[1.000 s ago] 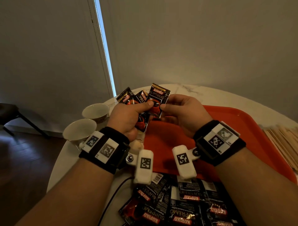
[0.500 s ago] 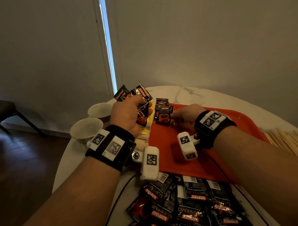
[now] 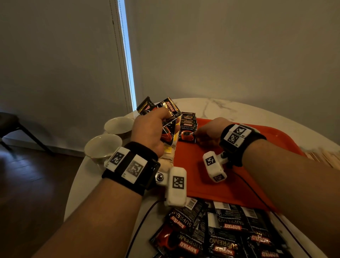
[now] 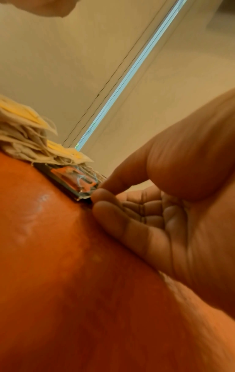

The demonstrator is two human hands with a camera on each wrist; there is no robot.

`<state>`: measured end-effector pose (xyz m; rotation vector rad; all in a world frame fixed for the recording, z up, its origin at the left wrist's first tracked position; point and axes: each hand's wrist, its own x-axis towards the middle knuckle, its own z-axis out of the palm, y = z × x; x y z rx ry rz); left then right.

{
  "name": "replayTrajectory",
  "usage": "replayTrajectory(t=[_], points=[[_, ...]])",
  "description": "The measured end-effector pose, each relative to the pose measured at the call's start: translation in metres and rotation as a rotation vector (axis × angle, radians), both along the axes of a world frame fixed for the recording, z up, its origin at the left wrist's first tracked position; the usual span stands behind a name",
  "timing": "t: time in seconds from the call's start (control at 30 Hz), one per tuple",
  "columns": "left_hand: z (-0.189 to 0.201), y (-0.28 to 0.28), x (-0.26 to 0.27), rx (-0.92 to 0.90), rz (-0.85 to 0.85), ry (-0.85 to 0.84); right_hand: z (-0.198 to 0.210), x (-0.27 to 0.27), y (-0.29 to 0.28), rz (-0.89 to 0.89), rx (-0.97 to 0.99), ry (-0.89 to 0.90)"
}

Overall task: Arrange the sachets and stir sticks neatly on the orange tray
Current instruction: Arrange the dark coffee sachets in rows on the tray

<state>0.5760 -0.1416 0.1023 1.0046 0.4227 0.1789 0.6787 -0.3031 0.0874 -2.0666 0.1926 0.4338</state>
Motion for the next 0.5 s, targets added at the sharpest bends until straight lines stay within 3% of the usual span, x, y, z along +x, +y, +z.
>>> replayTrajectory(t=[0.1, 0.23, 0.33, 0.43, 0.5], points=[[0.000, -0.001, 0.000, -0.017, 0.004, -0.010, 0.000, 0.000, -0.003, 0.003, 0.065, 0.023], [-0.001, -0.004, -0.001, -0.005, -0.021, -0.007, 0.008, -0.008, -0.010, -0.027, 0.315, 0.000], [-0.001, -0.009, -0.003, 0.063, -0.041, -0.017, 0.021, -0.031, -0.019, 0.095, 0.539, -0.058], [-0.001, -0.017, -0.008, 0.148, -0.088, -0.072, 0.025, -0.055, -0.024, 0.254, 0.630, -0.101], [-0.001, -0.022, -0.012, 0.196, -0.131, -0.102, 0.020, -0.064, -0.024, 0.253, 0.662, -0.153]])
